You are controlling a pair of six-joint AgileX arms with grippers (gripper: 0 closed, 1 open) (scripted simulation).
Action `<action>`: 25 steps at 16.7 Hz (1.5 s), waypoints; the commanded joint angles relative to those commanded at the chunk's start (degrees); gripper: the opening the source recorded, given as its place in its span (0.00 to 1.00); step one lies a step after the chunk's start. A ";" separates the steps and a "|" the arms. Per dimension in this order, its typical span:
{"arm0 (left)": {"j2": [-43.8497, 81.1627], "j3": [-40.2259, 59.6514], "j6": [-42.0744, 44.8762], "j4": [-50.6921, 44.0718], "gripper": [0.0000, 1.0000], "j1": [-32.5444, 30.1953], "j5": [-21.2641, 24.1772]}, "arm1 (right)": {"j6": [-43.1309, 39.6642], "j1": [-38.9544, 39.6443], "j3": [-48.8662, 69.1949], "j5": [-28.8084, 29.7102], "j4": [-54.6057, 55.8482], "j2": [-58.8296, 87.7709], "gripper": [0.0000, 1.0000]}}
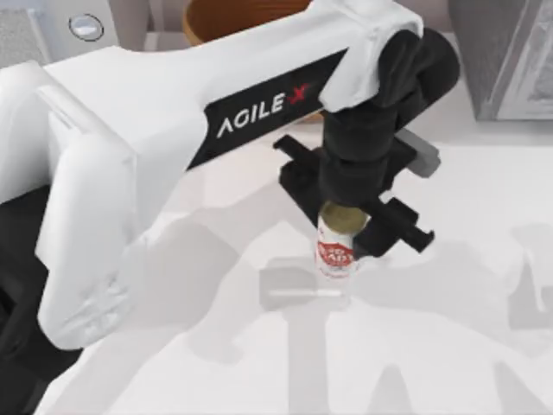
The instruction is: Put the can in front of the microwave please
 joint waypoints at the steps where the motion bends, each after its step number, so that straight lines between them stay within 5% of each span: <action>1: -0.02 -0.04 0.04 0.00 0.00 0.12 0.00 | 0.00 0.00 0.00 0.00 0.00 0.00 1.00; 6: -1.47 -2.26 2.18 0.48 0.00 9.66 -0.03 | 0.00 0.00 0.00 0.00 0.00 0.00 1.00; 16: -8.12 -11.31 10.50 3.08 0.00 52.07 -0.20 | 0.00 0.00 0.00 0.00 0.00 0.00 1.00; 25: -9.07 -12.78 11.97 3.69 0.00 56.87 -0.26 | 0.00 0.00 0.00 0.00 0.00 0.00 1.00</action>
